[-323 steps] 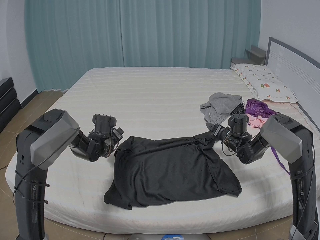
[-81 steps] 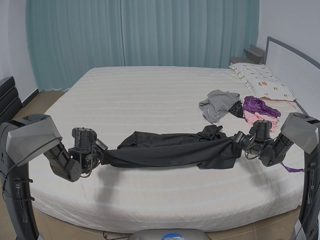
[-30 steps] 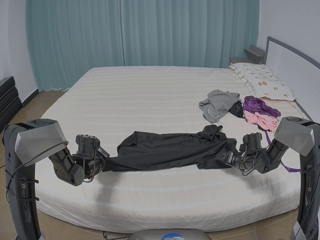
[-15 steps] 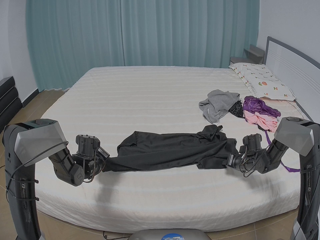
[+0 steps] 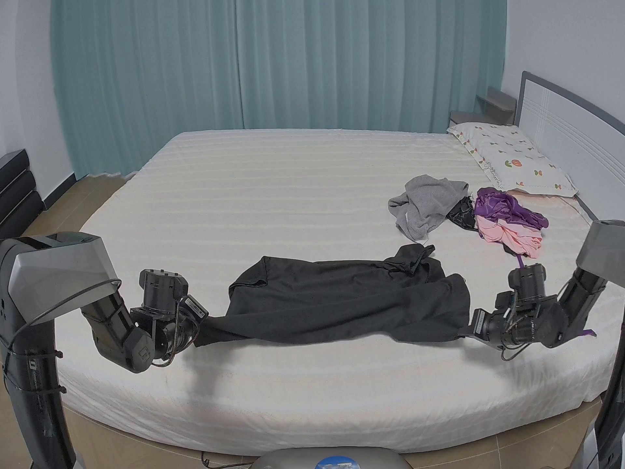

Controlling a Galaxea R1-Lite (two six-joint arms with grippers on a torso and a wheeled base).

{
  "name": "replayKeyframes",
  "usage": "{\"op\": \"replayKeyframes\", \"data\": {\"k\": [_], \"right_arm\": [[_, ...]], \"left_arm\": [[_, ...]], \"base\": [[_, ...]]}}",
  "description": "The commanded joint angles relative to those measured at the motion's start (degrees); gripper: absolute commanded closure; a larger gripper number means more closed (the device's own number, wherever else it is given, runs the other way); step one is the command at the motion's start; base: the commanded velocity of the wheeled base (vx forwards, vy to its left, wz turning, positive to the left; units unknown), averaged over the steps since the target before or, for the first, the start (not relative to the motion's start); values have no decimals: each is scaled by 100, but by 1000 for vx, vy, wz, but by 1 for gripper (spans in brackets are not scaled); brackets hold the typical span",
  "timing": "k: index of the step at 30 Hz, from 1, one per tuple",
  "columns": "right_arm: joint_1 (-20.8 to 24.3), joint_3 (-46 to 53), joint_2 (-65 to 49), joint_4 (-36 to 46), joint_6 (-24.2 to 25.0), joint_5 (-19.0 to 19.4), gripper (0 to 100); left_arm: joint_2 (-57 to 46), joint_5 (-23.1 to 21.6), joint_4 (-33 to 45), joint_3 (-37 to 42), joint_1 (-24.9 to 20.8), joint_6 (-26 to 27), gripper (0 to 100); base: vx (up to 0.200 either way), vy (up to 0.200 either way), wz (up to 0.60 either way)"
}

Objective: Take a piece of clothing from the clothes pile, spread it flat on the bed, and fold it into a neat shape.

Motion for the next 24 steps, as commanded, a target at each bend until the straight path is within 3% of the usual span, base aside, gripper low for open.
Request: {"op": "replayKeyframes", "data": {"k": [1,5,10,16,24], "right_arm": [[-551,993,-1171,-8,-50,484,100],[-762,1424,-1566,-8,-50,563,100],[-912,2144,-2058,-8,-199,1020,100],[-1167,2645,-2155,-8,-762,1064,100],[-1342,2812,-2032,28,-1025,1064,100]], "left_arm": [[-585,-9,-5,513,-15,112,100],[-831,-9,-5,777,-68,165,100],[-998,-9,4,1207,-111,244,100],[-989,-27,-22,1796,-182,525,100],[-945,-44,4,2350,-542,613,100]], "base": [[0,0,0],[0,0,0],[0,0,0],[0,0,0],[0,0,0]]}}
